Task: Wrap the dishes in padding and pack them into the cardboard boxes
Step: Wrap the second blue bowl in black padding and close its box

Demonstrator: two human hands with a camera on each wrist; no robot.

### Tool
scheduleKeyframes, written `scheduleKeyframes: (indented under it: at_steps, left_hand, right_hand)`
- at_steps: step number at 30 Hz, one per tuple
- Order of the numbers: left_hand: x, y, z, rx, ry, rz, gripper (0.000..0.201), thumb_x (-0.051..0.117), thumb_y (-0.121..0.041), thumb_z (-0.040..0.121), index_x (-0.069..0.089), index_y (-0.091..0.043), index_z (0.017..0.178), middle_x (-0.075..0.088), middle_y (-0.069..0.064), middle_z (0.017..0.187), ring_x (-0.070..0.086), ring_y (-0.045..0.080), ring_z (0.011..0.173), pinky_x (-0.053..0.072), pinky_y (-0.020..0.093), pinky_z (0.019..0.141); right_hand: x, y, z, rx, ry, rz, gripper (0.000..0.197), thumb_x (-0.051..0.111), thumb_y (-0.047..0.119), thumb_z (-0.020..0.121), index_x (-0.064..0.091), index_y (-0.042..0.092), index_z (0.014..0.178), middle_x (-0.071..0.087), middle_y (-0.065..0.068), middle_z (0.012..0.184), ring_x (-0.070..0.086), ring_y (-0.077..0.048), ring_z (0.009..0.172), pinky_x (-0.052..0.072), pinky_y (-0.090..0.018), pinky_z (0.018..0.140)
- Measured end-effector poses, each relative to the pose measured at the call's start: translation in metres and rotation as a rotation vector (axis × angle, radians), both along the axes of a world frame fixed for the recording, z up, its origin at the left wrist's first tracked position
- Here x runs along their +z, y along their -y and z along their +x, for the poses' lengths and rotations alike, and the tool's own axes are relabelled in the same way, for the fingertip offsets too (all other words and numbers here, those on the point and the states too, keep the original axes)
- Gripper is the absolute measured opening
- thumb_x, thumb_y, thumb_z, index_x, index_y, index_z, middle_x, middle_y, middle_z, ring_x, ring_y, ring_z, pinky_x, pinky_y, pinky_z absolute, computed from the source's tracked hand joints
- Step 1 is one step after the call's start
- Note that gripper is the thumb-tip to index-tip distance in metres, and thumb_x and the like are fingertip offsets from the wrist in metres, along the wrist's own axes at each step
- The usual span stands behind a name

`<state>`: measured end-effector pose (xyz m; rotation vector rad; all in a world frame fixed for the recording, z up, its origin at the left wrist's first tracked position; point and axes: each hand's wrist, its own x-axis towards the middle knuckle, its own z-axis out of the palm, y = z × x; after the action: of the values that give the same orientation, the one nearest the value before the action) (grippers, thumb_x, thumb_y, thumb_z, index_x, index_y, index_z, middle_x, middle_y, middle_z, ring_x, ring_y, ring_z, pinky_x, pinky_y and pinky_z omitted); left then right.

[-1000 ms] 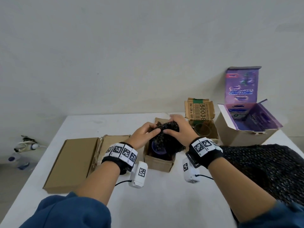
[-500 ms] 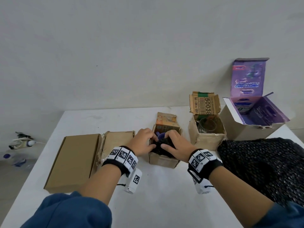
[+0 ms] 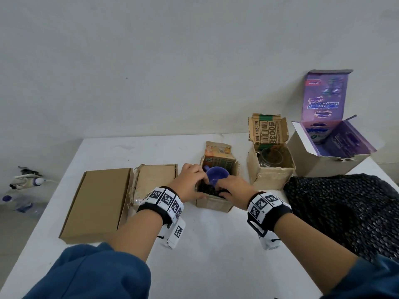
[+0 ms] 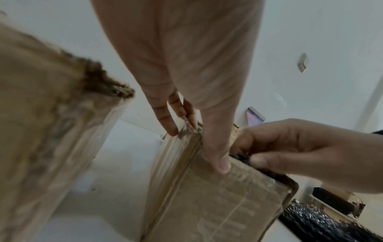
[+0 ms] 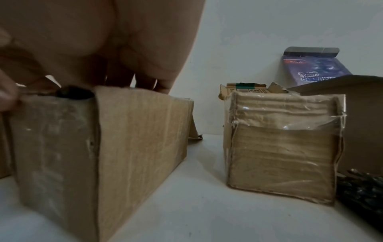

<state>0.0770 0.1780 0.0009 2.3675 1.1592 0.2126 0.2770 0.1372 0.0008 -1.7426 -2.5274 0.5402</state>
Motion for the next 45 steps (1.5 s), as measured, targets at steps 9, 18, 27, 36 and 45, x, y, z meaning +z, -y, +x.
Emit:
scheduleKeyframes:
  at_steps: [9,18,27,36,45]
  left_hand:
    - [0.0,0.01,0.005,0.08,0.003,-0.005,0.038,0.073,-0.026,0.078,0.058,-0.024,0.113,0.043,-0.003,0.122,0.027,0.017,0.123,0.025,0.021,0.099]
    - [0.014,0.026,0.027,0.2,-0.134,0.039,0.042,0.072,-0.037,0.075,0.059,-0.027,0.114,0.048,-0.003,0.12,0.032,0.019,0.12,0.035,0.029,0.098]
    - [0.034,0.075,0.142,0.202,0.004,-0.024,0.033,0.066,-0.038,0.083,0.059,-0.024,0.112,0.054,-0.001,0.118,0.046,0.019,0.114,0.038,0.035,0.1]
    - [0.017,0.154,0.294,0.116,0.033,-0.243,0.028,0.067,-0.038,0.083,0.063,-0.018,0.103,0.066,0.001,0.101,0.061,0.016,0.09,0.049,0.03,0.082]
    - [-0.017,0.19,0.366,0.307,-0.049,-0.302,0.045,0.063,-0.05,0.083,0.056,-0.02,0.115,0.064,-0.001,0.103,0.06,0.017,0.095,0.047,0.03,0.081]
  right_hand:
    - [-0.001,0.005,-0.007,0.154,0.287,0.002,0.024,0.046,0.025,0.093,0.062,0.018,0.11,0.065,-0.006,0.111,0.053,-0.028,0.106,0.037,-0.038,0.094]
    - [0.041,0.02,0.025,-0.068,-0.18,-0.049,0.03,0.053,0.031,0.093,0.063,0.017,0.117,0.065,-0.001,0.113,0.057,-0.018,0.104,0.044,-0.029,0.092]
    - [0.08,0.07,0.164,-0.296,-0.382,-0.151,0.022,0.058,0.025,0.091,0.067,0.009,0.104,0.068,-0.008,0.097,0.063,-0.022,0.089,0.049,-0.035,0.088]
    - [0.052,0.147,0.306,-0.525,-0.081,-0.217,0.019,0.067,0.033,0.084,0.064,0.015,0.088,0.063,-0.004,0.091,0.059,-0.019,0.09,0.045,-0.028,0.081]
    - [-0.005,0.195,0.34,-0.642,-0.036,-0.215,0.049,0.06,0.058,0.081,0.061,0.017,0.109,0.048,-0.01,0.121,0.043,-0.029,0.118,0.04,-0.035,0.1]
